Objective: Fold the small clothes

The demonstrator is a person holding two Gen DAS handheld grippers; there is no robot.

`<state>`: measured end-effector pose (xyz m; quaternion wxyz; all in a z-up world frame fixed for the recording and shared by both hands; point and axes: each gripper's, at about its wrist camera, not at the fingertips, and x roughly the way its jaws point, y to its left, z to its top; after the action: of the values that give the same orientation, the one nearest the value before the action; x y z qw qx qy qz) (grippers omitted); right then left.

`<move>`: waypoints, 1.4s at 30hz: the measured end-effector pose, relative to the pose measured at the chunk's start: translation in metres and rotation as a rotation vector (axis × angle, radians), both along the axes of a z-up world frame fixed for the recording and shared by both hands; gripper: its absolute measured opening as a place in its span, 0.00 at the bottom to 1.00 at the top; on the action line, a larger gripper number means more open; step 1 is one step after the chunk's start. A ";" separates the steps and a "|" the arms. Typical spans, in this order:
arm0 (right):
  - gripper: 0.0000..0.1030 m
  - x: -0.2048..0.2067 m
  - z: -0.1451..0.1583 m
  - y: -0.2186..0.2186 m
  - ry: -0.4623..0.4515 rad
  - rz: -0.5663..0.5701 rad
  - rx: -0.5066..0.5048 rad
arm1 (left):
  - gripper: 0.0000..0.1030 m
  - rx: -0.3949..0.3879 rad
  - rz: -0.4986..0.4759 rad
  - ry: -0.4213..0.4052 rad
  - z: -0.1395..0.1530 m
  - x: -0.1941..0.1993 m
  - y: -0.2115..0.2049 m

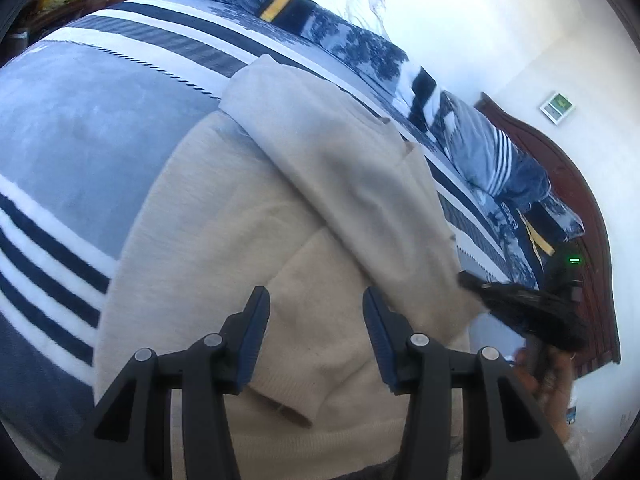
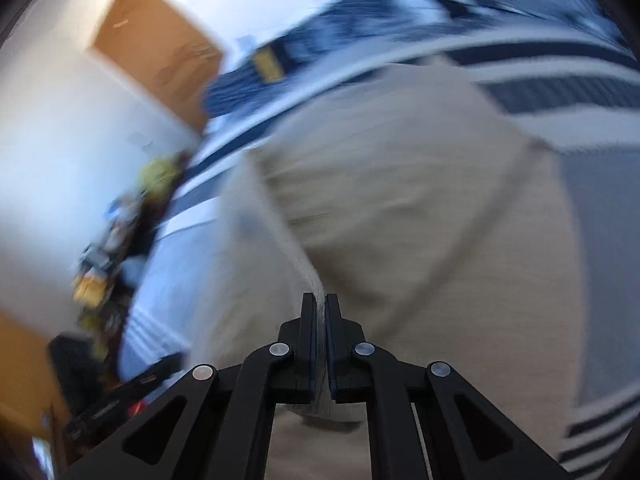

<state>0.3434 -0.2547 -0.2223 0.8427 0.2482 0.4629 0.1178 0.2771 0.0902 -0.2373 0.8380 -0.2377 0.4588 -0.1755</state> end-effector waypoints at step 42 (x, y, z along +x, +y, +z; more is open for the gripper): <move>0.82 0.233 0.056 0.104 0.067 0.398 0.088 | 0.46 -0.349 0.323 0.221 -0.080 0.234 0.095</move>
<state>0.5768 -0.1505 -0.1666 0.7754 0.1921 0.5249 0.2939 0.5108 0.1849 -0.3175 0.7463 -0.4664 0.4664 -0.0890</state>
